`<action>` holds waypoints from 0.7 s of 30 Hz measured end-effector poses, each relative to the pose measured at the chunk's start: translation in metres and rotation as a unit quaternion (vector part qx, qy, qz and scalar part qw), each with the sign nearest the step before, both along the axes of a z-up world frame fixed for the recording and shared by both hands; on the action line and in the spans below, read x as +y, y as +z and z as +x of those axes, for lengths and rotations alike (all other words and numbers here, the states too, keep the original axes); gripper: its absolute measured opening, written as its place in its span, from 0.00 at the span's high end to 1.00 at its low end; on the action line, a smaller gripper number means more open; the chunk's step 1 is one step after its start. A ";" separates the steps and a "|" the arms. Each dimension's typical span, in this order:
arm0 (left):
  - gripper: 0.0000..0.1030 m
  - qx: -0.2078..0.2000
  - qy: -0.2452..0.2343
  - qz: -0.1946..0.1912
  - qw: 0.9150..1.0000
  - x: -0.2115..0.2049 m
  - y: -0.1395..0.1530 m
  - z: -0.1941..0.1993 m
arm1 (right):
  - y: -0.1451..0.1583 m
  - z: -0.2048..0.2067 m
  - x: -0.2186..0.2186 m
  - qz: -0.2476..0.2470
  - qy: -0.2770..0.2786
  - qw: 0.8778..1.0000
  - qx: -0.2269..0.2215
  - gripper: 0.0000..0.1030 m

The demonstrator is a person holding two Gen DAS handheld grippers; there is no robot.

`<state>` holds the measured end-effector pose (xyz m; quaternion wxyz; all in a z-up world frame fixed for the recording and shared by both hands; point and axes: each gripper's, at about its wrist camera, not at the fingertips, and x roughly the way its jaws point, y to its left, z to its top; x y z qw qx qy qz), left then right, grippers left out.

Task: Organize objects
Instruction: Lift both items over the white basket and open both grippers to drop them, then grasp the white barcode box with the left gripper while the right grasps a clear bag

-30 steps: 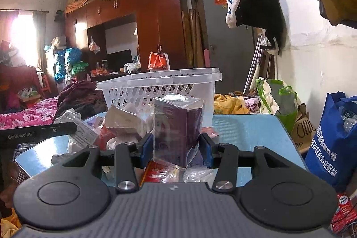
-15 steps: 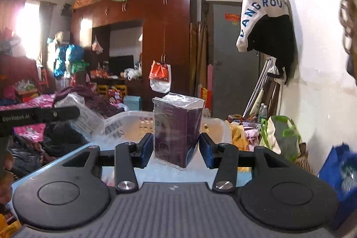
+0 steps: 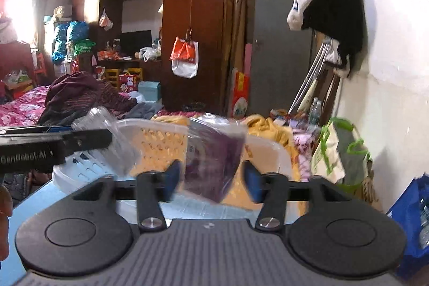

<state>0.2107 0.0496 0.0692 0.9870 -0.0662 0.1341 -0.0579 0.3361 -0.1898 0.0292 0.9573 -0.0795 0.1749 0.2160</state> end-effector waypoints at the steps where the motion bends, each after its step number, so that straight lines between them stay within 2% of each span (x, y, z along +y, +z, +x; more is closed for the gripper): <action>1: 0.25 -0.006 0.002 0.006 1.000 -0.002 0.001 -0.003 | 0.005 -0.005 -0.002 0.007 -0.002 1.000 -0.015 0.05; 3: 0.25 -0.006 0.001 0.001 1.000 0.000 0.004 -0.012 | 0.011 -0.019 -0.012 0.024 0.001 0.999 -0.027 0.02; 6: 0.23 -0.030 -0.013 -0.001 0.999 0.003 -0.001 -0.047 | 0.008 -0.051 -0.035 0.042 0.018 0.998 -0.043 0.00; 9: 0.17 -0.059 -0.012 0.029 0.998 -0.001 -0.018 -0.089 | -0.013 -0.087 -0.062 0.057 0.014 0.996 -0.067 0.00; 12: 0.17 -0.065 -0.009 0.035 0.997 0.001 -0.041 -0.126 | -0.048 -0.115 -0.084 0.053 -0.001 0.998 -0.044 0.00; 15: 0.17 -0.057 -0.018 0.028 0.998 0.007 -0.065 -0.153 | -0.075 -0.137 -0.098 0.055 -0.019 0.997 -0.047 0.00; 18: 0.15 -0.045 -0.016 0.032 0.998 0.012 -0.084 -0.168 | -0.093 -0.145 -0.108 0.046 -0.026 0.998 -0.043 0.00; 21: 0.15 -0.033 -0.020 0.032 0.999 0.017 -0.092 -0.174 | -0.096 -0.137 -0.118 0.071 -0.019 0.997 -0.014 0.01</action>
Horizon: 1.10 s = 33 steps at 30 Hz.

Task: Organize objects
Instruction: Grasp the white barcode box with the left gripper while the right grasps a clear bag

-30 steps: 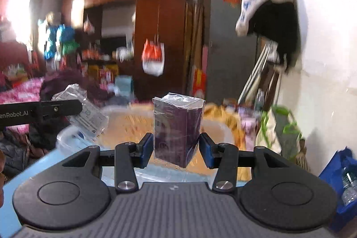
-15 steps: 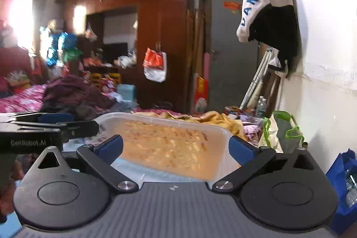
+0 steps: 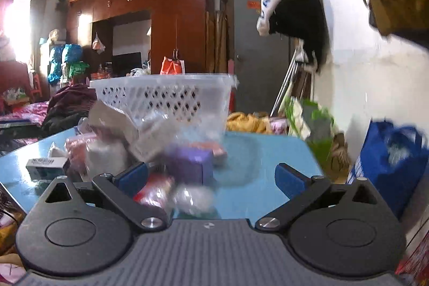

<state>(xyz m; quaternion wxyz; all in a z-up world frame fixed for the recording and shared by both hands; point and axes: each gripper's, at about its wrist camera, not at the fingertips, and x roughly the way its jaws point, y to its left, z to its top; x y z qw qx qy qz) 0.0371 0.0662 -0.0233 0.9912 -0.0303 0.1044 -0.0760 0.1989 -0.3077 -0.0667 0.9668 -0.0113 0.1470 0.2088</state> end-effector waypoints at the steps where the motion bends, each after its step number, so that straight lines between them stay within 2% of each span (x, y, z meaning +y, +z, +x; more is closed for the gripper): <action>1: 0.15 0.005 -0.006 0.000 1.000 0.000 -0.001 0.001 | -0.001 0.002 -0.001 0.010 0.007 1.000 0.009 0.05; 5: 0.15 0.015 -0.019 0.006 1.000 0.000 -0.008 0.001 | -0.007 0.007 0.001 0.015 0.010 1.000 0.022 0.18; 7: 0.15 0.018 -0.028 0.011 0.999 -0.002 -0.014 0.000 | -0.011 0.009 0.004 0.015 0.014 0.999 0.031 0.31; 10: 0.15 0.020 -0.029 0.020 0.999 -0.004 -0.021 -0.001 | -0.020 0.011 0.008 0.005 0.020 0.999 0.043 0.41; 16: 0.15 0.033 -0.050 0.031 0.998 -0.010 -0.032 0.000 | -0.021 0.007 0.007 -0.004 0.010 0.999 0.042 0.41; 18: 0.15 0.037 -0.056 0.043 0.997 -0.016 -0.034 -0.001 | -0.022 0.007 0.004 -0.014 0.001 0.999 0.046 0.46; 22: 0.15 0.034 -0.050 0.064 0.996 -0.026 -0.038 0.000 | -0.025 0.009 0.003 -0.017 0.007 0.998 0.055 0.46; 27: 0.15 0.043 -0.042 0.057 0.997 -0.027 -0.043 0.005 | -0.027 0.013 0.012 -0.026 0.003 0.998 0.052 0.46; 29: 0.19 0.047 -0.043 0.051 0.997 -0.025 -0.042 0.006 | -0.028 0.013 0.012 -0.026 0.002 0.998 0.054 0.47; 31: 0.33 0.045 -0.039 0.053 0.997 -0.025 -0.042 0.005 | -0.029 0.009 0.011 -0.030 0.003 0.998 0.052 0.50; 33: 0.36 0.044 -0.039 0.056 0.997 -0.026 -0.042 0.004 | -0.027 0.006 0.008 -0.029 -0.001 0.998 0.047 0.50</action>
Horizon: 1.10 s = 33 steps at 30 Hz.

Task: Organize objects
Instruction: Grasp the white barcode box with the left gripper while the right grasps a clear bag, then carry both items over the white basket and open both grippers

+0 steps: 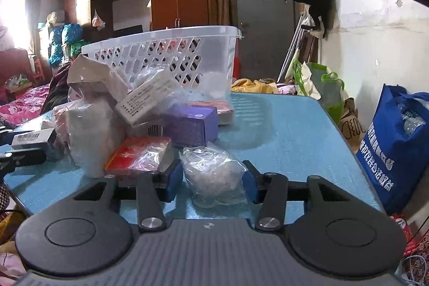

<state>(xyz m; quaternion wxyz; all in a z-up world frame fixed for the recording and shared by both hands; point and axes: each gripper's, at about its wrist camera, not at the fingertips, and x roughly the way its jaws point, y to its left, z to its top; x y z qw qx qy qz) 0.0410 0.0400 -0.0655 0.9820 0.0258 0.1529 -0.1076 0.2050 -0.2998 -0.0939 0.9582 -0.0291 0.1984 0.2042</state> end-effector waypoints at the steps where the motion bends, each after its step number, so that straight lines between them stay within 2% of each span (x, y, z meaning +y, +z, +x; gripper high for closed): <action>1: 0.41 -0.004 -0.001 0.001 1.000 -0.001 0.000 -0.002 | 0.001 -0.001 -0.001 0.002 0.001 1.000 -0.001 0.50; 4: 0.46 -0.021 -0.001 0.000 1.000 -0.002 0.003 -0.007 | 0.003 -0.003 -0.003 0.005 0.003 1.000 -0.003 0.50; 10: 0.47 -0.027 0.002 -0.003 1.000 0.003 0.010 -0.010 | 0.006 -0.004 -0.005 0.013 0.005 1.000 -0.008 0.50; 22: 0.48 -0.039 0.022 -0.042 0.998 0.016 0.019 -0.009 | 0.024 -0.009 -0.011 0.048 0.015 0.998 -0.032 0.51; 28: 0.48 -0.053 0.025 -0.081 0.995 0.023 0.051 0.008 | 0.059 0.000 0.003 0.053 0.036 0.995 -0.070 0.51; 33: 0.48 -0.061 0.028 -0.094 0.993 0.022 0.106 0.057 | 0.106 0.036 0.037 0.040 0.055 0.992 -0.104 0.51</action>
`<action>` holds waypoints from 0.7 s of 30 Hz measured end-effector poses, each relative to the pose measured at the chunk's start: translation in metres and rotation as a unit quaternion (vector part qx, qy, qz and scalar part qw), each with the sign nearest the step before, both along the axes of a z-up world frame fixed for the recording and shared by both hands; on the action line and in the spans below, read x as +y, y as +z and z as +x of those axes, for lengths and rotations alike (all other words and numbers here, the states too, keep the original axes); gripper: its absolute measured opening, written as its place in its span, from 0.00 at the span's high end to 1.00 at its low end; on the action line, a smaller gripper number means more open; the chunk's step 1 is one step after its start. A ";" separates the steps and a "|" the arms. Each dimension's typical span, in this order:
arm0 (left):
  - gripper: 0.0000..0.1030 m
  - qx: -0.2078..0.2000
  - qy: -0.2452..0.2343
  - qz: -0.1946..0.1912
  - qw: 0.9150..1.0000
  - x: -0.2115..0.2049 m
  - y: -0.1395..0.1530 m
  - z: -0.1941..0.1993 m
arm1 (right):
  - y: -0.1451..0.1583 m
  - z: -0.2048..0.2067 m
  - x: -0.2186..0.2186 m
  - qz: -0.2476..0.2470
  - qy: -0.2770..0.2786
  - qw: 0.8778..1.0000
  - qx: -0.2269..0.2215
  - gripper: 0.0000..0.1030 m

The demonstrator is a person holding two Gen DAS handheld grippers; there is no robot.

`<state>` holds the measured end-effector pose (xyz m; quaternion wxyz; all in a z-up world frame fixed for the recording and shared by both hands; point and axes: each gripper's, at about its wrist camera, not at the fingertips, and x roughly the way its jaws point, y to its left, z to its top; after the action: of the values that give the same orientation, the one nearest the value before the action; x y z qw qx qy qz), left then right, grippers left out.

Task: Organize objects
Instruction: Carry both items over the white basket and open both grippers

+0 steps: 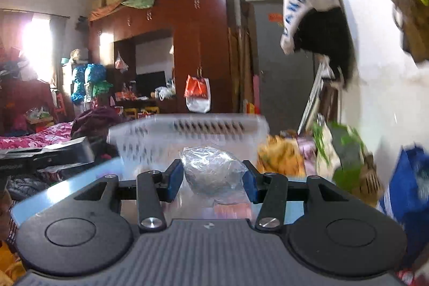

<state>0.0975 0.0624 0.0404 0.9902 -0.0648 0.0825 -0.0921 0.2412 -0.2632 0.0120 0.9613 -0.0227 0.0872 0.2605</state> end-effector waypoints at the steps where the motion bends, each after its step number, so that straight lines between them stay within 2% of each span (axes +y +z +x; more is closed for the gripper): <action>1: 0.48 0.000 0.002 -0.001 1.000 0.000 0.010 0.011 | 0.008 0.010 0.007 -0.004 0.001 1.000 -0.002 0.51; 4: 0.48 0.013 0.009 -0.001 1.000 -0.005 0.037 0.050 | 0.028 0.044 0.025 -0.008 0.006 1.000 0.002 0.51; 7: 0.48 0.040 0.017 0.015 0.999 -0.013 0.048 0.086 | 0.034 0.075 0.045 -0.033 -0.008 0.999 0.015 0.51; 12: 0.48 0.092 0.021 0.032 0.995 -0.020 0.040 0.127 | 0.019 0.106 0.068 -0.075 -0.010 0.996 0.038 0.51; 15: 0.48 0.102 0.031 0.039 0.994 -0.021 0.031 0.135 | 0.010 0.112 0.069 -0.078 -0.009 0.996 0.044 0.51; 17: 0.43 0.098 0.018 0.034 0.994 -0.020 0.026 0.138 | 0.009 0.111 0.068 -0.071 -0.005 0.997 0.041 0.50; 18: 0.36 0.096 0.013 0.036 0.995 -0.021 0.026 0.138 | 0.009 0.108 0.067 -0.070 -0.005 0.997 0.034 0.42; 19: 0.25 0.096 0.010 0.038 0.995 -0.022 0.026 0.137 | 0.012 0.104 0.067 -0.070 -0.008 0.997 0.027 0.20; 21: 0.19 0.093 0.011 0.037 0.995 -0.023 0.025 0.132 | 0.017 0.091 0.063 -0.061 -0.013 0.998 0.001 0.00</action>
<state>0.2300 0.0398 0.0654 0.9809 -0.0377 0.1767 -0.0721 0.3321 -0.2003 0.0288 0.9612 -0.0795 0.1045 0.2425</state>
